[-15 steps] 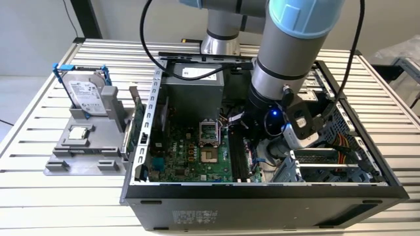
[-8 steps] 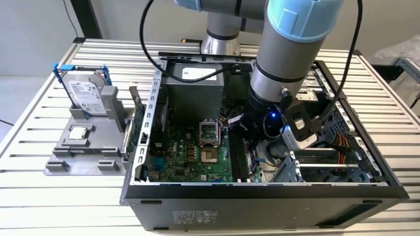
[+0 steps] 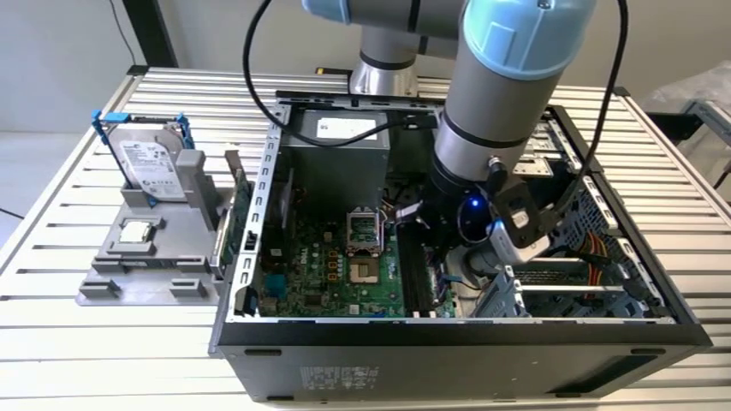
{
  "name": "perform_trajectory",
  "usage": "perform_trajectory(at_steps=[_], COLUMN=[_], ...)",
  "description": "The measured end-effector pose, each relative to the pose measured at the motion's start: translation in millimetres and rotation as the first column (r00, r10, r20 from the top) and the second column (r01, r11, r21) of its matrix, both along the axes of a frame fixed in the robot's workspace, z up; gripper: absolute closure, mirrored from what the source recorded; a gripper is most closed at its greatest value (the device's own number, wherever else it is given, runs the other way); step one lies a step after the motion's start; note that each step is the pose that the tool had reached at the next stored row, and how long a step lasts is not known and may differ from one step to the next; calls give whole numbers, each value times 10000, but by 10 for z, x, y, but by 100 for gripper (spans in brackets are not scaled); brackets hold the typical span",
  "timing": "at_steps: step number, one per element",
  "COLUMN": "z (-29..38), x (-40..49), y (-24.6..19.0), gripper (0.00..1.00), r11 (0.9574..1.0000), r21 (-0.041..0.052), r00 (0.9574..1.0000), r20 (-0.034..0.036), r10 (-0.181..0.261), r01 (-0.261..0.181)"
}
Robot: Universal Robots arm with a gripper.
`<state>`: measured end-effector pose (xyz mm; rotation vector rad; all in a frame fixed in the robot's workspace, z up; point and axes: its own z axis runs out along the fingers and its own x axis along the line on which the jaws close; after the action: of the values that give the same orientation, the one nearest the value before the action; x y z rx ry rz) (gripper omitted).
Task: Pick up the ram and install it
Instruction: 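Insert the ram into the slot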
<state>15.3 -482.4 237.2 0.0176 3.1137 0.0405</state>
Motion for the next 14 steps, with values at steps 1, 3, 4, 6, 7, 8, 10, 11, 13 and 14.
perform_trajectory(at_steps=[1, 3, 4, 6, 7, 8, 10, 11, 13, 14], z=[-11, -38, -51, -72, -81, -88, -100, -105, -111, -114], x=[0, 0, 0, -1, -2, -2, -2, -3, -4, -4], y=[0, 0, 0, 0, 0, 0, 0, 0, -1, 0], gripper=[100, 100, 100, 100, 100, 100, 100, 100, 100, 100], r11=[10000, 10000, 10000, 10000, 10000, 10000, 10000, 10000, 10000, 10000], r21=[-1, -1, -1, -1, -1, -1, -2, -2, -2, -3], r00=[10000, 10000, 10000, 10000, 10000, 10000, 10000, 10000, 10000, 10000], r20=[0, 0, 0, 0, 0, 0, 0, -1, -1, -1], r10=[0, 0, 0, -1, 0, 0, 2, 9, 26, 36], r01=[0, 0, 0, 1, 0, 0, -2, -9, -26, -36])
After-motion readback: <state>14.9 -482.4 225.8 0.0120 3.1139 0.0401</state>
